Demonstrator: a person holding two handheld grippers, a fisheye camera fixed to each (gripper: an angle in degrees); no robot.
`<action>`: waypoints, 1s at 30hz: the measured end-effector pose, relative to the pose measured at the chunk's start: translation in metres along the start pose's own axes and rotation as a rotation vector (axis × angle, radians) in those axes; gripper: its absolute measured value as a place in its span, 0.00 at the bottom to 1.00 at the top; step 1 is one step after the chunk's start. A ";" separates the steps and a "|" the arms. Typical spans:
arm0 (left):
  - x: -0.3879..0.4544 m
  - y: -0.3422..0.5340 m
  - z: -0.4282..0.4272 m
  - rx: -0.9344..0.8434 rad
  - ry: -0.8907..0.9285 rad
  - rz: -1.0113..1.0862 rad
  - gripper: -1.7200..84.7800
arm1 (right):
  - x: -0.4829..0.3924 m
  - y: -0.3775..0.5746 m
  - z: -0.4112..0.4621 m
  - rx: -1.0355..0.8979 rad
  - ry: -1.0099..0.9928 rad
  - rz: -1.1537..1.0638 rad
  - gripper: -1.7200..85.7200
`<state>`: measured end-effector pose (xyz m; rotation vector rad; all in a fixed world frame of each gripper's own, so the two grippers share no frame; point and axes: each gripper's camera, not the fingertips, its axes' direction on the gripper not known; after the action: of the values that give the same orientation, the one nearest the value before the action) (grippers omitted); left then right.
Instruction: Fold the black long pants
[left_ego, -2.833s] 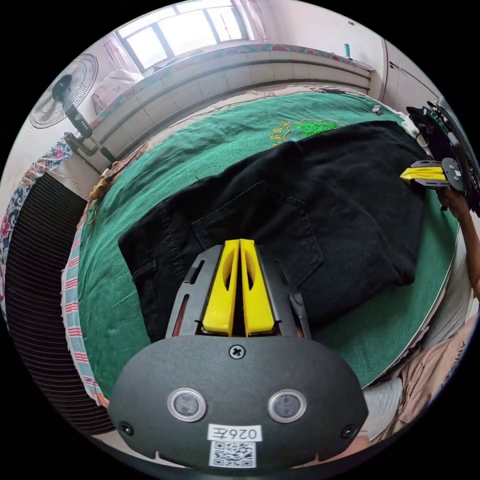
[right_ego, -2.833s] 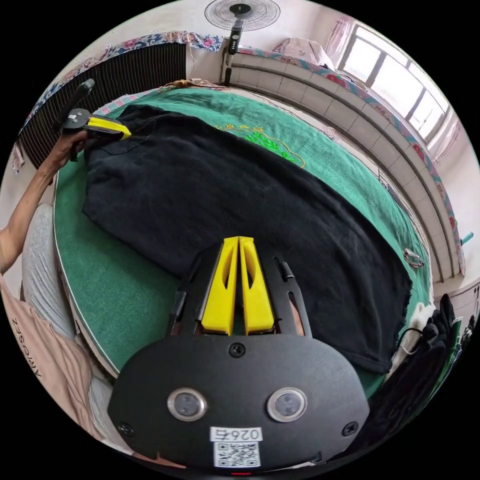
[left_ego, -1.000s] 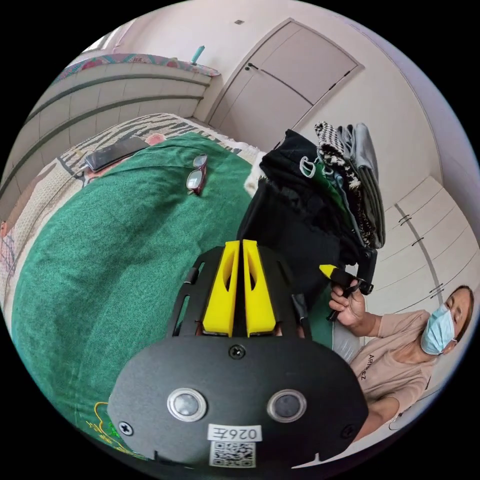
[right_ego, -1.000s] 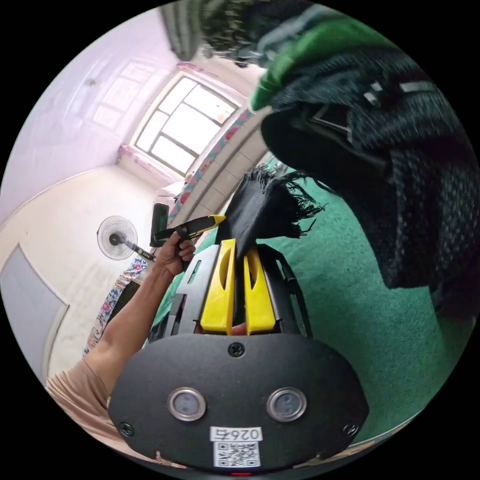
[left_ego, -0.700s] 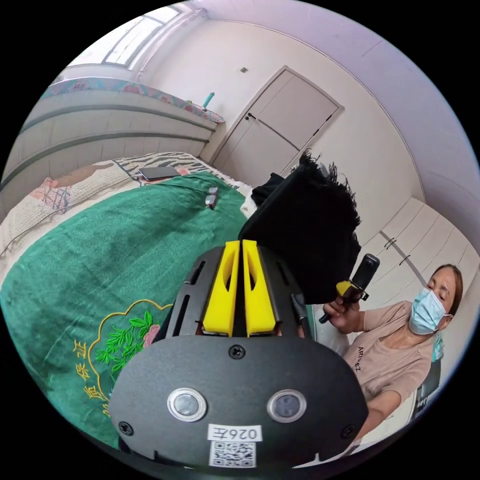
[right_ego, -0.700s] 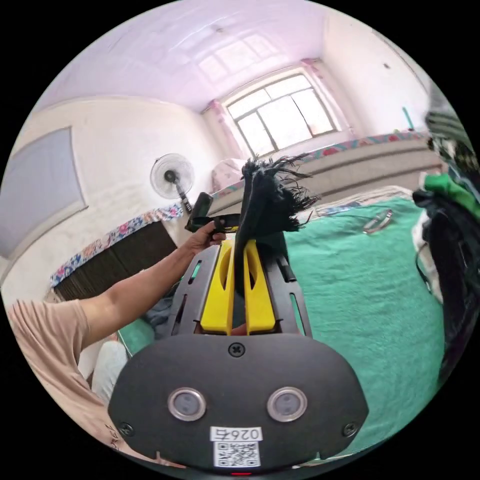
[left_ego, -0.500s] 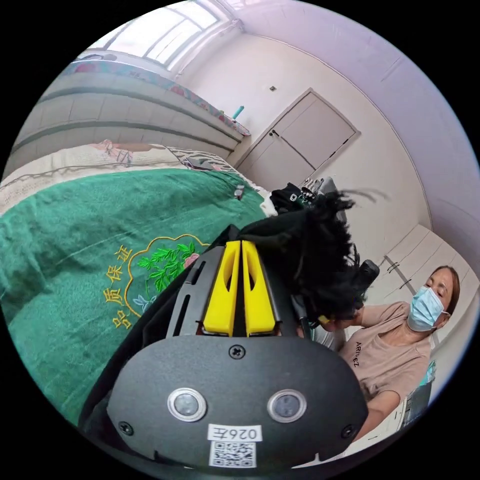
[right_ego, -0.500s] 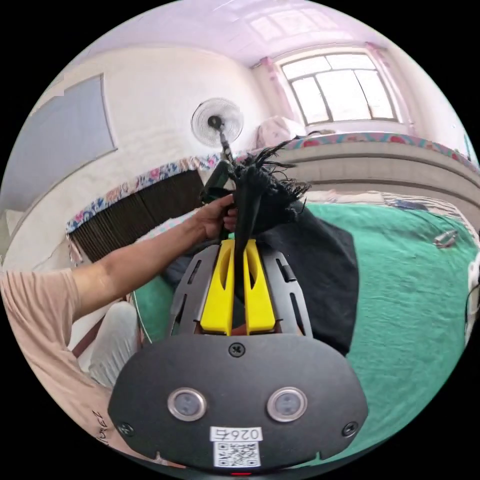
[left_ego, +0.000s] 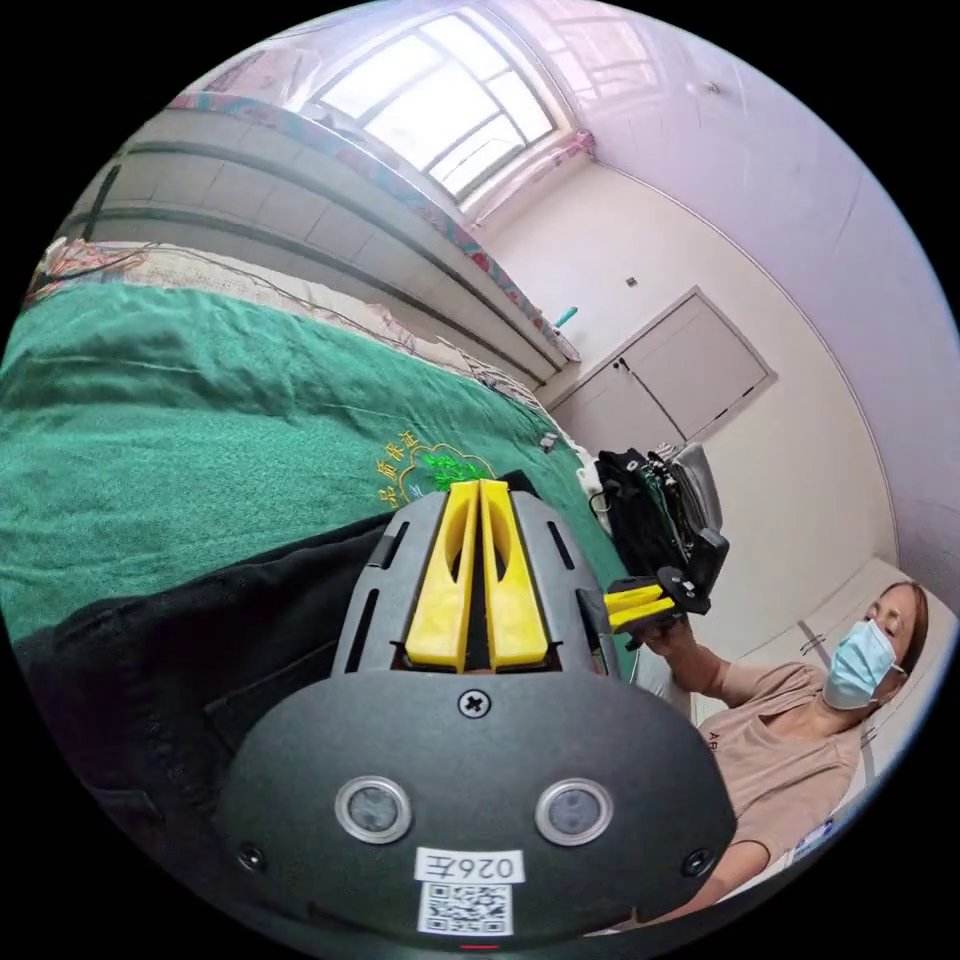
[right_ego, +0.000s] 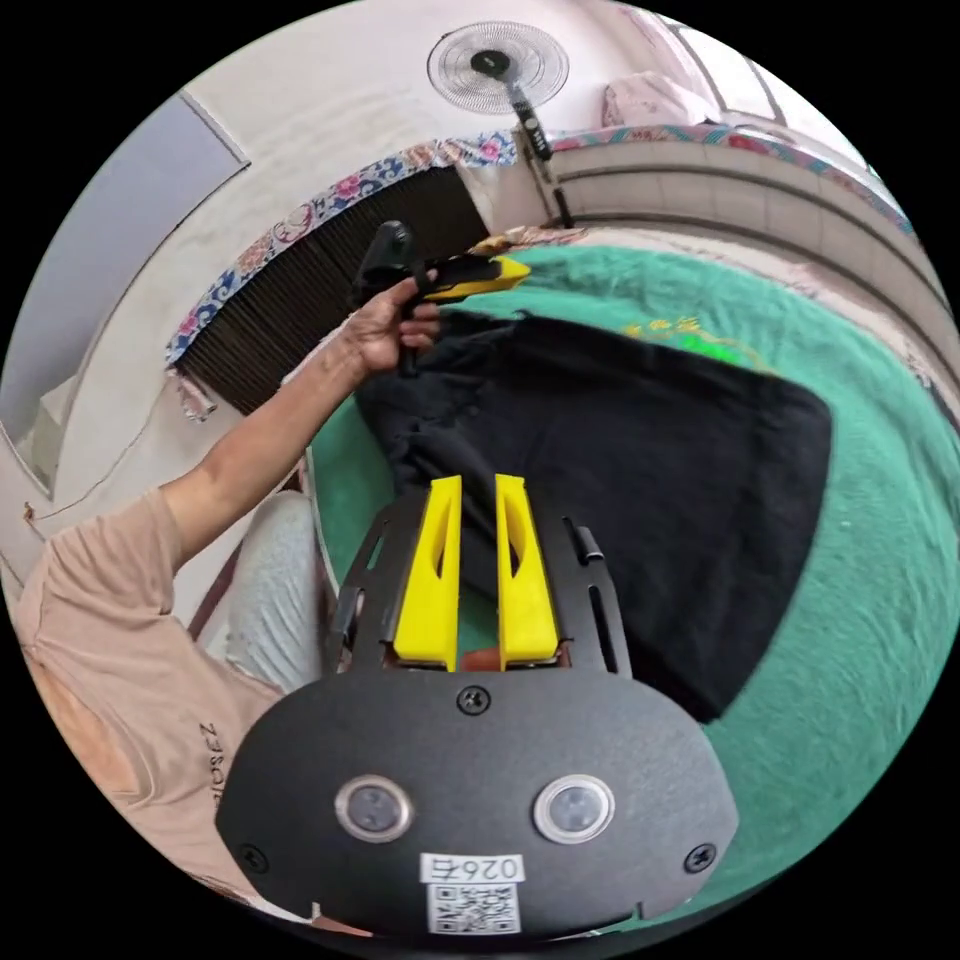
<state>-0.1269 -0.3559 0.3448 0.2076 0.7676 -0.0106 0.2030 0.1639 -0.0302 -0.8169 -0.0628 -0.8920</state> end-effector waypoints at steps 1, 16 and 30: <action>0.020 -0.002 0.020 -0.056 -0.008 0.064 0.01 | 0.006 0.000 -0.009 0.028 0.116 0.018 0.03; 0.145 -0.035 0.169 -0.294 -0.110 0.150 0.09 | 0.120 0.053 -0.083 0.076 0.134 0.427 0.08; 0.218 -0.042 0.364 -0.774 -0.562 0.097 0.29 | 0.127 0.054 -0.060 0.071 0.053 0.418 0.12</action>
<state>0.2770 -0.4514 0.4418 -0.4819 0.1610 0.3043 0.3073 0.0591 -0.0583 -0.7054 0.1186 -0.5132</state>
